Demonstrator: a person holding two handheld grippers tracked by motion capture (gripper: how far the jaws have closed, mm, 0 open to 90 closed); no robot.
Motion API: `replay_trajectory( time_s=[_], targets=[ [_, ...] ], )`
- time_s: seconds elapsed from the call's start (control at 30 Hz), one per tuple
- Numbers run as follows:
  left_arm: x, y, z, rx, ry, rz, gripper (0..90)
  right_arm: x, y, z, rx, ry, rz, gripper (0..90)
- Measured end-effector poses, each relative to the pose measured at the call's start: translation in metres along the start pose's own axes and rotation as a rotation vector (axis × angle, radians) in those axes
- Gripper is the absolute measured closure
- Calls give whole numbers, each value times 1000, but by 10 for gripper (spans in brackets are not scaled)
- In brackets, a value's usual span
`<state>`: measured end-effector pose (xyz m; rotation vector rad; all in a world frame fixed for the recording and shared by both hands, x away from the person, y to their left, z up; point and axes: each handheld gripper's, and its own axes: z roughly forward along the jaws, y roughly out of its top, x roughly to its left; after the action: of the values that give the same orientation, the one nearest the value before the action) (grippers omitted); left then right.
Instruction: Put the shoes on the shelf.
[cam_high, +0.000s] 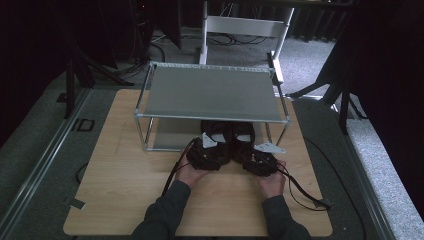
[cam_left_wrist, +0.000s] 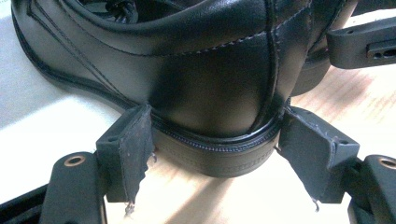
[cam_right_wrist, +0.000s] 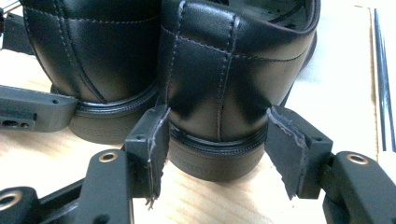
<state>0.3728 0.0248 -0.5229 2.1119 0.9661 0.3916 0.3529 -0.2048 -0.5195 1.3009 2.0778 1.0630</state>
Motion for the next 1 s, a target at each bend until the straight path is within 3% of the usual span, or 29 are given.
replay_trajectory(
  time_s=[0.63, 0.8, 0.93, 0.97, 1.0],
  targets=[
    [23, 10, 14, 5, 37, 80, 313, 3, 12, 24, -3, -42, 29, 403],
    [23, 10, 13, 5, 46, 76, 323, 4, 14, 26, 3, -49, 21, 402],
    [21, 9, 13, 3, 49, 50, 347, 2, 13, 25, 5, -46, 15, 406],
    [20, 7, 11, 0, 47, 28, 347, 1, 13, 25, 4, -42, 16, 410],
    [20, 5, 10, -3, 46, 21, 388, 0, 12, 23, 12, -36, 15, 407]
  ],
)
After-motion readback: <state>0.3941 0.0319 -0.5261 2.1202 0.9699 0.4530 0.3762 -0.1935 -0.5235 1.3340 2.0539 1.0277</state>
